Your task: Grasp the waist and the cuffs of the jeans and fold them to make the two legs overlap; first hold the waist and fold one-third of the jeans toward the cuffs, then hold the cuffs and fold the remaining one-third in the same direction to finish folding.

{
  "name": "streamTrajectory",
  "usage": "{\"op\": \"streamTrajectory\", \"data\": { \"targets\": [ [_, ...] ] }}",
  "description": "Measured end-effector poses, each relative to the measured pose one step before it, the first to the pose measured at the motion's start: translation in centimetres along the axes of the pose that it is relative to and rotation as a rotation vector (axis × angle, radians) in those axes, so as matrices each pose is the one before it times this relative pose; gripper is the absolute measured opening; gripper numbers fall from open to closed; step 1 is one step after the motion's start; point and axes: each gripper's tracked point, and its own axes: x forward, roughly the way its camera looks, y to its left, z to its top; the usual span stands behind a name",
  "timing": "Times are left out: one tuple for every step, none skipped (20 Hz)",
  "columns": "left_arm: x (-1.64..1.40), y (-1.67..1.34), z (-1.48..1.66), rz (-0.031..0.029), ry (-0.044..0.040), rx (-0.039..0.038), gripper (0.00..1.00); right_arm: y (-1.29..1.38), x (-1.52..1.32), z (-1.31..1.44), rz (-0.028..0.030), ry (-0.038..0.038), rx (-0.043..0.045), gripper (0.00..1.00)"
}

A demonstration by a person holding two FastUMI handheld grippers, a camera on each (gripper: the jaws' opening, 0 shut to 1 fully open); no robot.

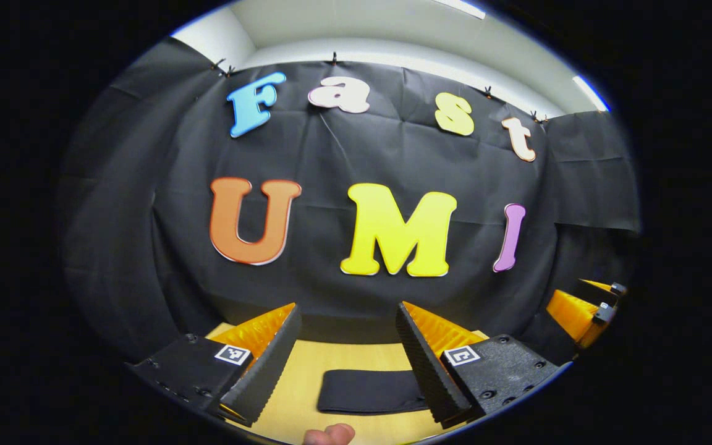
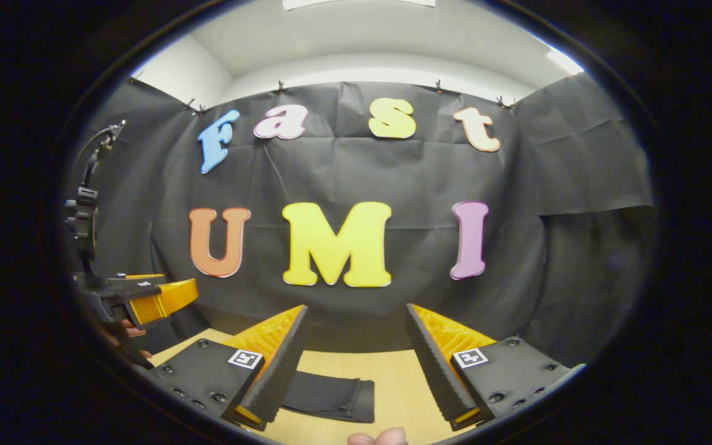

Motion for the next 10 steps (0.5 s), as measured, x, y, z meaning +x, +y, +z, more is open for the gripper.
{"op": "streamTrajectory", "data": {
  "targets": [
    [-0.693, 0.661, 0.431, 0.01929, -0.00353, 0.00332, 0.98, 1.054, 0.134, 0.040, 0.01877, 0.00212, 0.00192, 0.94],
    [-0.677, 0.325, 0.202, 0.01022, -0.00300, 0.00055, 0.98, 0.996, -0.374, -0.167, 0.02600, 0.00366, 0.00516, 0.94],
    [-0.868, 0.419, -0.109, 0.00795, 0.00039, -0.00038, 0.98, 0.888, -0.196, -0.060, 0.01480, 0.00050, 0.00700, 0.94],
    [-0.706, 0.850, -0.109, 0.02021, -0.00802, 0.01257, 0.98, 0.407, -0.321, 0.013, 0.00229, -0.00460, 0.00394, 0.94],
    [-0.263, 0.261, 0.044, 0.01323, -0.00701, 0.01427, 0.98, 0.101, -0.258, -0.094, -0.00501, -0.00508, -0.00268, 0.96],
    [-0.717, 0.250, -0.146, 0.00792, -0.00598, 0.01235, 0.98, 0.136, -0.294, -0.215, -0.00899, 0.00140, -0.00785, 0.94],
    [-0.424, -0.092, -0.200, -0.00465, 0.00439, 0.01389, 0.98, 0.109, -0.242, -0.392, -0.00440, 0.00327, -0.01820, 0.94],
    [-0.693, 0.046, -0.212, 0.00200, 0.00062, 0.01030, 0.98, 0.060, -0.267, -0.214, -0.00397, 0.00444, -0.01192, 0.94],
    [-0.366, 0.075, -0.136, -0.00032, -0.00451, 0.00856, 0.98, 0.084, -0.276, -0.100, -0.00344, 0.00199, -0.00135, 0.94],
    [-0.084, -0.199, -0.003, -0.00367, -0.00121, 0.00069, 0.98, -0.029, -0.230, 0.022, -0.00607, 0.00089, 0.00970, 0.94]
  ]
}}
